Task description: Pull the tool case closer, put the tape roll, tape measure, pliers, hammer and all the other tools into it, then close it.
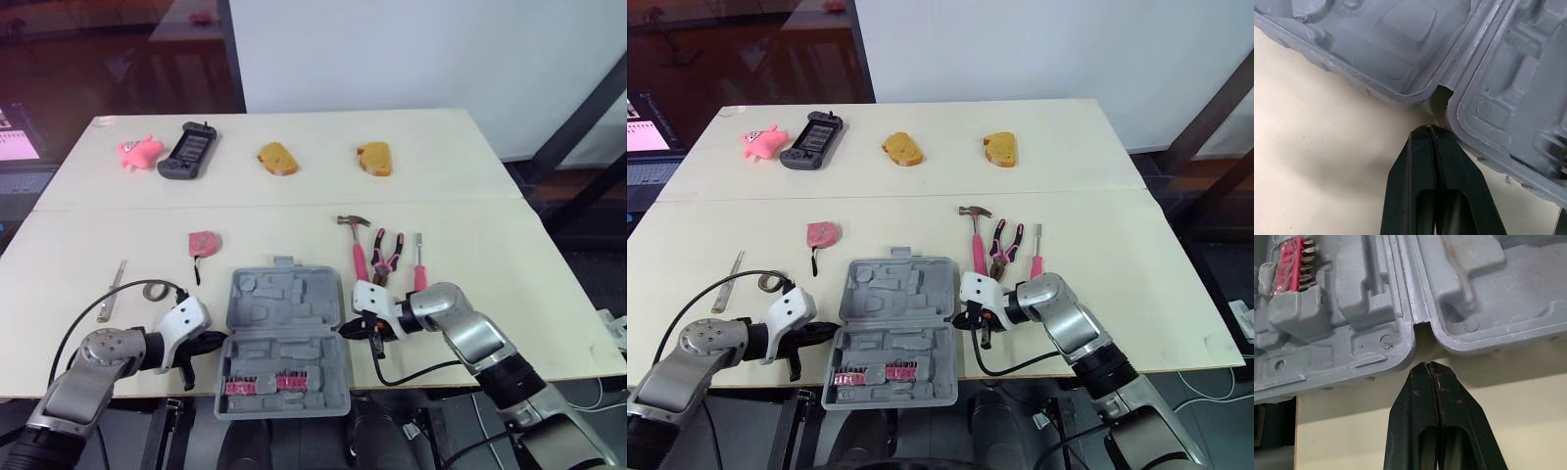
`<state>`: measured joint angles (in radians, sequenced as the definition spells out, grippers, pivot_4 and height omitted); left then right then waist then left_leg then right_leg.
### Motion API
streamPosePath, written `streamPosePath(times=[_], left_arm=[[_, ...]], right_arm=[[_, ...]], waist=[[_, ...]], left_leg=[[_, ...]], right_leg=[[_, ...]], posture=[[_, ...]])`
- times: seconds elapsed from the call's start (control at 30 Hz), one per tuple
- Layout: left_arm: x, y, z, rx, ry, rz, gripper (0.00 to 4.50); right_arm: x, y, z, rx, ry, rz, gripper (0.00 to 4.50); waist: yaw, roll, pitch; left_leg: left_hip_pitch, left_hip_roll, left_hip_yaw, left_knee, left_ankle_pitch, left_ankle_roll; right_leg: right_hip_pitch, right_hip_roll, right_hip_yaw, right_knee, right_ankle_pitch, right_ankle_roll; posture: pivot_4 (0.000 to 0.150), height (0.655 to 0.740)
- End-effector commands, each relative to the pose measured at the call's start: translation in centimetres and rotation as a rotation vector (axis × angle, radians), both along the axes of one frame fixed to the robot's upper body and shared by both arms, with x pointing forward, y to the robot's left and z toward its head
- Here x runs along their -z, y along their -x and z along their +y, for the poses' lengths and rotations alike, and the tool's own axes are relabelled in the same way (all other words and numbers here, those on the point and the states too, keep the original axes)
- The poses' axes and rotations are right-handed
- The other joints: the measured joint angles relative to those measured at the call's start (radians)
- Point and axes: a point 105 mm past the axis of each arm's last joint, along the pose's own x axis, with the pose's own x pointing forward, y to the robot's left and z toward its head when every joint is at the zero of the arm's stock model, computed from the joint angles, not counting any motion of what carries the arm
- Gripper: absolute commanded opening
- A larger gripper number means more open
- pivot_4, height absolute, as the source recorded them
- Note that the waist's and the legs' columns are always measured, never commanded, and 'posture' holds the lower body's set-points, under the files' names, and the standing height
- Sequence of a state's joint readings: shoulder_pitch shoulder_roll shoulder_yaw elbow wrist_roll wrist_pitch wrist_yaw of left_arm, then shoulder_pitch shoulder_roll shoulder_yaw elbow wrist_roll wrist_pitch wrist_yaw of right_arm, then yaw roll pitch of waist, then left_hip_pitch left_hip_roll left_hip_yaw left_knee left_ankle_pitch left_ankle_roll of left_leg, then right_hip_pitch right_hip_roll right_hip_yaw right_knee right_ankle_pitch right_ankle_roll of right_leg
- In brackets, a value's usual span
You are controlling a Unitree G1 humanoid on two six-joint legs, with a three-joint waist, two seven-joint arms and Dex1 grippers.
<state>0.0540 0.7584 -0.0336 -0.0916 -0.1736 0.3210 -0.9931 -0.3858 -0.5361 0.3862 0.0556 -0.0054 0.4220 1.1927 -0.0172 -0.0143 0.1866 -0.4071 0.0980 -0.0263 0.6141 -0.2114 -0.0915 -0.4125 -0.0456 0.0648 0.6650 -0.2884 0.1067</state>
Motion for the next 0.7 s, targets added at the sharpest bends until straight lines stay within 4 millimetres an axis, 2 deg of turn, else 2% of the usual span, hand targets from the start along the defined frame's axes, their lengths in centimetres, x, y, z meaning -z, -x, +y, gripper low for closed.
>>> streamPosePath(times=[0.03, 0.3, 0.7], left_arm=[[0.9, -0.3, 0.2, -0.033, -0.002, 0.017, 0.00], [0.6, -0.6, -1.5, 0.030, 0.031, 0.019, 0.00], [0.3, 0.3, -2.3, 0.074, 0.051, 0.051, 0.00]], right_arm=[[-0.9, -0.6, 0.2, -0.007, -0.019, -0.036, 0.03], [-0.9, -0.4, 1.1, -0.025, -0.032, -0.039, 0.03], [-0.9, 0.3, 2.0, -0.021, -0.069, -0.007, 0.03]], waist=[[0.001, 0.000, 0.000], [0.006, 0.000, 0.000], [0.003, 0.000, 0.000]], left_leg=[[0.000, 0.000, 0.000, 0.000, 0.000, 0.000], [0.000, 0.000, 0.000, 0.001, 0.000, 0.000], [0.000, 0.000, 0.000, 0.000, 0.000, 0.000]], right_leg=[[0.000, 0.000, 0.000, 0.000, 0.000, 0.000], [0.001, 0.000, 0.000, 0.000, 0.000, 0.000], [0.001, 0.000, 0.000, 0.000, 0.000, 0.001]], posture=[[0.150, 0.7238], [0.150, 0.7238], [0.150, 0.7238]])
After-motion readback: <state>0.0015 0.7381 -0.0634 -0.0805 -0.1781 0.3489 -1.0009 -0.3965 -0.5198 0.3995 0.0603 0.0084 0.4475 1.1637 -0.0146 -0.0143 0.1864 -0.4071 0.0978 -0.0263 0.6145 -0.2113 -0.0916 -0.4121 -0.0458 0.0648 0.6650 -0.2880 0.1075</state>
